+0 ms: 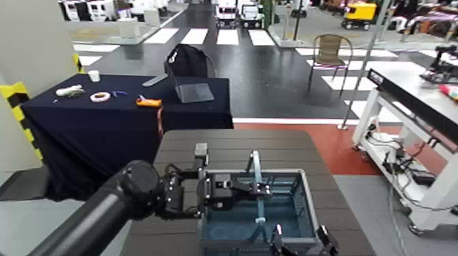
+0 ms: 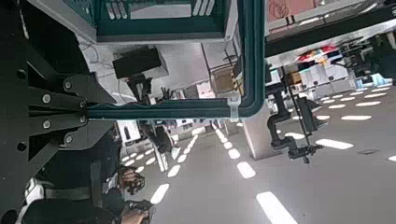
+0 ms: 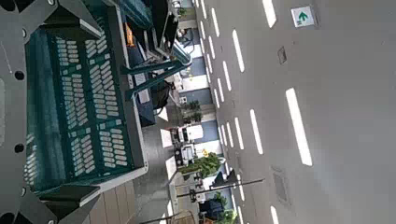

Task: Place the crate on the table.

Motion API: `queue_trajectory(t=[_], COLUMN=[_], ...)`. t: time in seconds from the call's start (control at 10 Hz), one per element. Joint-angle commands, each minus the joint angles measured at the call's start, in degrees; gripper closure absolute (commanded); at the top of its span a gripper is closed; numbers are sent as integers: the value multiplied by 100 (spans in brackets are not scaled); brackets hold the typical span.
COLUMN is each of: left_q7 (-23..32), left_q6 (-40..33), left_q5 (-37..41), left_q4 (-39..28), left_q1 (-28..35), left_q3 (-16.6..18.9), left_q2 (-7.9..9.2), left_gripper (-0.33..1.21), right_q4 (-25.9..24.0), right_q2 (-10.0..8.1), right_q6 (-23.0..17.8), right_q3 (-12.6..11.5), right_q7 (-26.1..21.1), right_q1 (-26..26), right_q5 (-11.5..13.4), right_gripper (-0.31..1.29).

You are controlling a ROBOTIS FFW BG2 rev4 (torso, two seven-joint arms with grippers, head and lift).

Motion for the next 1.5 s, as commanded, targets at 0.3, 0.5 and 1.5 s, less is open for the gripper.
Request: queue_trajectory(t=[0.3, 0.5, 1.5], left_q7=[-711, -808, -368], left_q6=[-514, -593, -664], left_q5=[-1111, -1128, -1137], left_q4=[1079, 1316, 2142], left_q1=[-697, -803, -1207], left_q3=[-179, -232, 173], left_q2=[-358, -463, -806], left_gripper=[120, 120, 117], right_q4=[25, 33, 121], right_q2=[-9, -17, -44], right_q6=[-24, -33, -156], right_q3=[51, 68, 165], right_q7=[0, 0, 0], right_q1=[-42, -51, -130], right_q5=[-12, -21, -109], right_gripper=[13, 13, 13])
